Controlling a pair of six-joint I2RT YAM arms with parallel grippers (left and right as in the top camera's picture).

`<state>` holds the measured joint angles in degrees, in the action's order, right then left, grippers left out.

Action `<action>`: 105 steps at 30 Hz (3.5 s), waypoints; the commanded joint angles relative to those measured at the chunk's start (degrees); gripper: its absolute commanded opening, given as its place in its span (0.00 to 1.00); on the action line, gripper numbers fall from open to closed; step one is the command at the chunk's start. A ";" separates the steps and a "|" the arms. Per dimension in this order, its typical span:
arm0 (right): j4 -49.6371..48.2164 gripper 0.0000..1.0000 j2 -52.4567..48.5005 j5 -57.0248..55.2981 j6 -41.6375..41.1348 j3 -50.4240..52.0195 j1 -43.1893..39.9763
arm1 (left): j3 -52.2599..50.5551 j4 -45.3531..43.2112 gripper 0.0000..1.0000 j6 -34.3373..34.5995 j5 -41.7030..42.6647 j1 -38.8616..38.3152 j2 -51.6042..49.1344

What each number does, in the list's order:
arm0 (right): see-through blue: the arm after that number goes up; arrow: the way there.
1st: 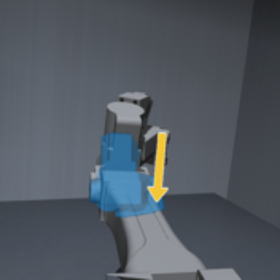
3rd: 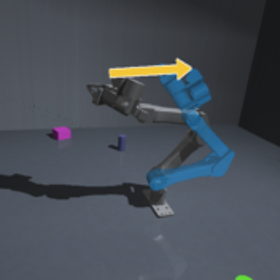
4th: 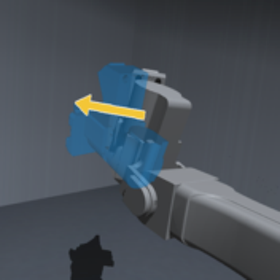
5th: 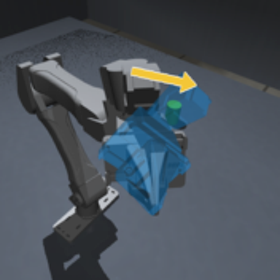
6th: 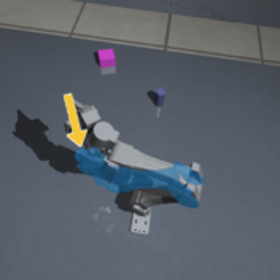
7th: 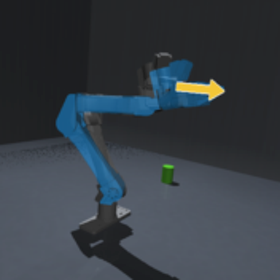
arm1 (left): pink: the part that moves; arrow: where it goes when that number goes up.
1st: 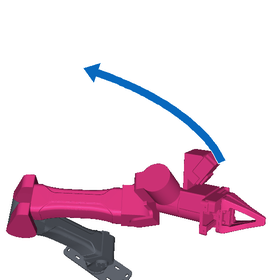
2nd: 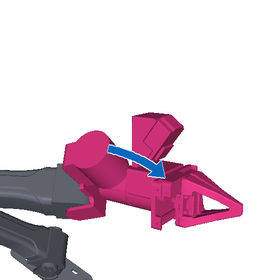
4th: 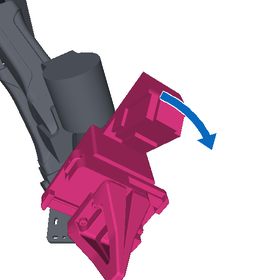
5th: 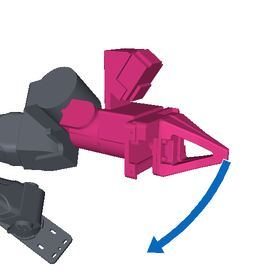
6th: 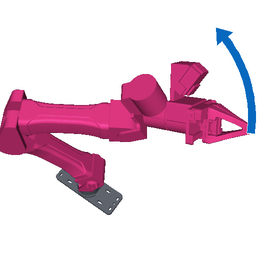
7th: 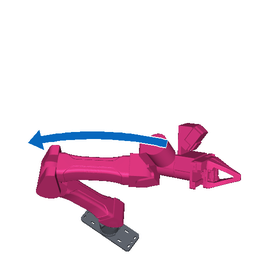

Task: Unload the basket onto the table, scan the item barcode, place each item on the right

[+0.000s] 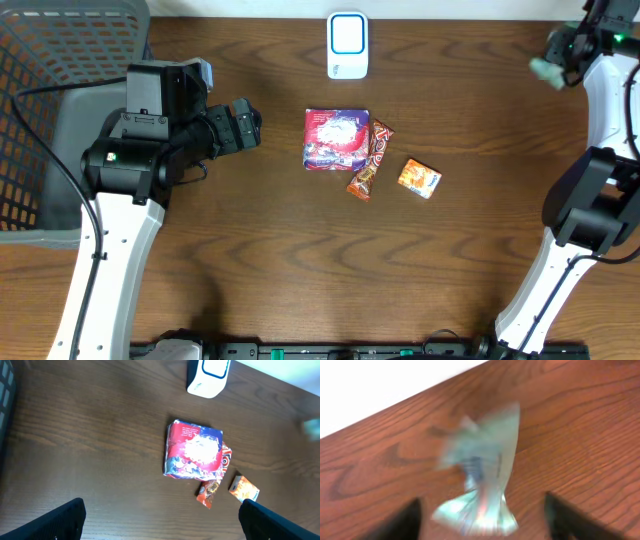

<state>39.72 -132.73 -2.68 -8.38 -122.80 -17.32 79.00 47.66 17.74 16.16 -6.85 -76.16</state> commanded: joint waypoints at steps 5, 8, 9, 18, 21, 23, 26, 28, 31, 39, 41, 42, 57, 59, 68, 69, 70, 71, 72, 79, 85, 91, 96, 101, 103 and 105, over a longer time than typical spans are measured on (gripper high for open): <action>3.04 0.88 0.17 1.84 0.33 -0.68 0.55 | 0.00 0.09 0.98 -0.57 -0.35 0.15 0.50; 5.51 0.89 4.94 4.98 0.33 -1.14 0.90 | -0.02 0.09 0.98 -0.57 -0.35 0.15 0.50; 6.40 0.90 6.93 6.03 0.33 -1.14 1.11 | 0.00 0.09 0.98 -0.57 -0.35 0.15 0.50; 27.06 0.97 25.92 21.62 2.34 -1.14 4.22 | -0.02 0.09 0.98 -0.57 -0.35 0.15 0.50; 35.34 0.91 28.09 21.70 7.91 -1.14 6.49 | 0.00 0.09 0.98 -0.57 -0.35 0.15 0.50; 41.79 0.88 28.00 21.66 11.56 -0.85 8.87 | -0.02 0.09 0.98 -0.57 -0.35 0.15 0.50; 47.52 0.89 27.02 21.64 15.69 2.03 12.90 | 0.00 0.09 0.98 -0.57 -0.35 0.15 0.50; 47.23 0.99 26.56 20.39 16.81 6.51 15.98 | 0.00 0.09 0.98 -0.57 -0.35 0.15 0.50; 42.58 0.99 26.36 14.60 15.78 14.71 19.65 | -0.02 0.09 0.98 -0.57 -0.35 0.15 0.50; 25.05 0.99 26.32 7.15 15.67 33.16 23.04 | 0.00 0.09 0.98 -0.57 -0.35 0.15 0.50; 23.61 0.99 26.32 7.32 15.69 34.84 23.04 | 0.00 0.09 0.98 -0.57 -0.35 0.15 0.50; 23.43 0.99 26.32 7.32 15.69 35.32 23.04 | 0.00 0.09 0.98 -0.57 -0.35 0.15 0.50; 11.93 0.99 26.29 11.32 15.80 43.32 22.71 | 0.00 0.09 0.98 -0.57 -0.35 0.15 0.50; 9.09 0.99 26.03 14.10 17.66 45.51 22.21 | 0.00 0.09 0.98 -0.57 -0.35 0.15 0.50; 7.32 0.74 20.02 22.82 22.38 49.11 20.02 | 0.00 0.09 0.98 -0.57 -0.35 0.15 0.50; 7.37 0.77 19.17 23.56 22.47 49.11 19.98 | -0.02 0.09 0.98 -0.57 -0.35 0.15 0.50; 7.50 0.77 18.32 24.57 23.06 49.11 19.91 | 0.00 0.09 0.98 -0.57 -0.35 0.15 0.50; 7.65 0.70 17.64 25.64 23.28 49.11 19.91 | 0.00 0.09 0.98 -0.57 -0.35 0.15 0.50; 7.85 0.60 17.07 26.40 23.23 49.11 19.93 | 0.00 0.09 0.98 -0.57 -0.35 0.15 0.50; 10.43 0.01 17.07 27.19 21.44 47.36 20.02 | 0.00 0.09 0.98 -0.57 -0.35 0.15 0.50; 15.13 0.01 18.51 26.73 11.34 36.72 19.98 | -0.02 0.09 0.98 -0.57 -0.35 0.15 0.50; 3.21 0.01 18.62 26.80 -7.80 25.97 20.59 | 0.00 0.09 0.98 -0.57 -0.35 0.15 0.50; -22.25 0.01 18.21 25.05 -15.23 25.09 23.54 | -0.02 0.09 0.98 -0.57 -0.35 0.15 0.50; -32.96 0.01 15.98 3.54 -13.94 25.09 30.12 | -0.02 0.09 0.98 -0.57 -0.35 0.15 0.50; -35.78 0.01 14.32 -4.04 -9.29 25.09 33.22 | 0.00 0.09 0.98 -0.57 -0.35 0.15 0.50; -38.91 0.01 12.33 -8.68 -4.79 25.09 35.78 | 0.00 0.09 0.98 -0.57 -0.35 0.15 0.50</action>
<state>2.55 -116.66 2.28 -18.79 -97.17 15.00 79.00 47.68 17.74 16.16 -6.85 -76.16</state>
